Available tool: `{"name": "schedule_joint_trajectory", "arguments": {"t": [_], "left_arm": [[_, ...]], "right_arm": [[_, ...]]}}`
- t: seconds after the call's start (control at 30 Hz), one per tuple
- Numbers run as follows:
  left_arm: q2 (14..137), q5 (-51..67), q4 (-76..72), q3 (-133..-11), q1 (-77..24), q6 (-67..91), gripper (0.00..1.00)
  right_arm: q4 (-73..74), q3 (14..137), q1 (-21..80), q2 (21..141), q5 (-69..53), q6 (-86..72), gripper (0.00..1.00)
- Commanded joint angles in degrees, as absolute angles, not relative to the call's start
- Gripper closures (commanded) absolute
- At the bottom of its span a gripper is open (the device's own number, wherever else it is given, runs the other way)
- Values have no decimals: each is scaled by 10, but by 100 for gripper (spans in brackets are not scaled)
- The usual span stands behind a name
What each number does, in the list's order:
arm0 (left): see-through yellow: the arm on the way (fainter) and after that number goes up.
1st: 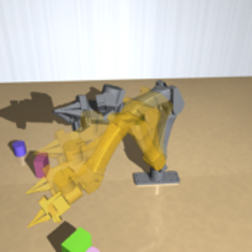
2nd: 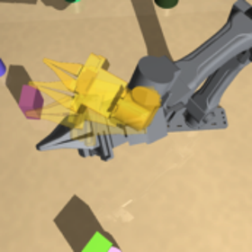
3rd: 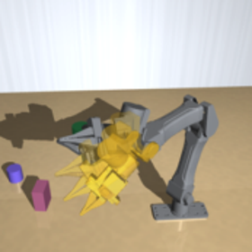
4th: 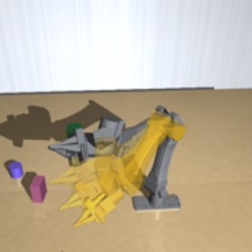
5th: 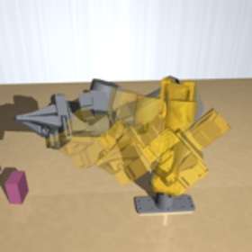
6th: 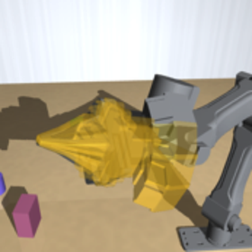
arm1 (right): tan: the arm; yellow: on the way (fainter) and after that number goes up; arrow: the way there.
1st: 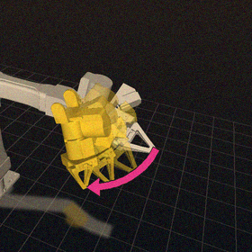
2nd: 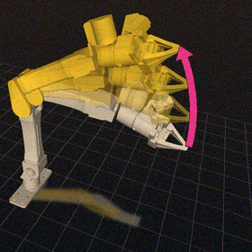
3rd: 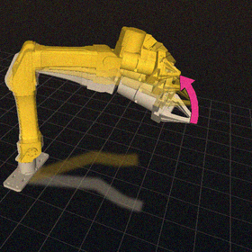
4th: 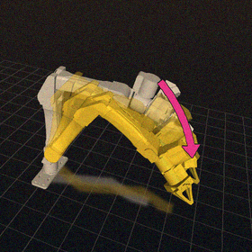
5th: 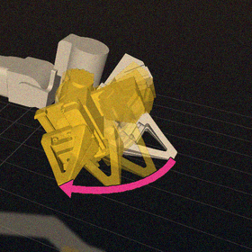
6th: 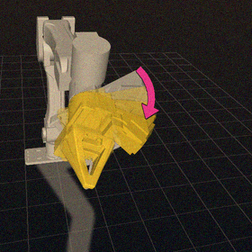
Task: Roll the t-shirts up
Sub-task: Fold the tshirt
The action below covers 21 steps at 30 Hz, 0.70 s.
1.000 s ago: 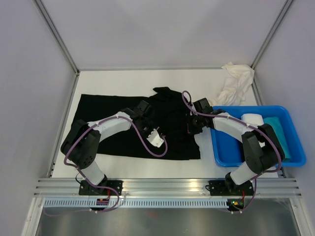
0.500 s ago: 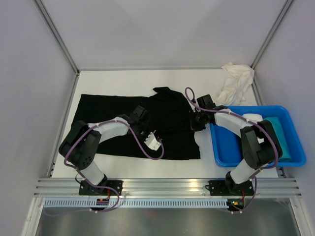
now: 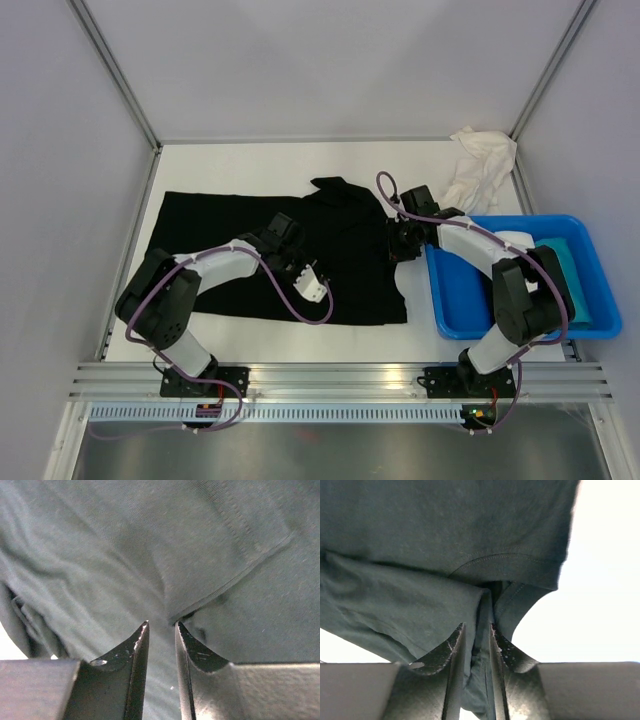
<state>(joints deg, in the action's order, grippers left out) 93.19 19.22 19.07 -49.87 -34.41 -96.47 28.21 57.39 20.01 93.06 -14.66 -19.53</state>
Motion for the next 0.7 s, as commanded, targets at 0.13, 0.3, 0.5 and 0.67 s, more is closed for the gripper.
{"name": "schedule_joint_trajectory", "arguments": {"t": [0.13, 0.3, 0.5, 0.67], "left_arm": [[868, 159, 179, -522, -340, -923, 58], [842, 115, 182, -543, -340, -830, 58], [803, 41, 202, -557, -340, -666, 57], [798, -79, 295, -555, -316, -517, 58]], "right_arm": [[316, 613, 209, 866, -117, -175, 69], [326, 628, 226, 866, -117, -175, 79], [285, 622, 280, 874, -130, -214, 87], [244, 570, 286, 903, -142, -235, 90]]}}
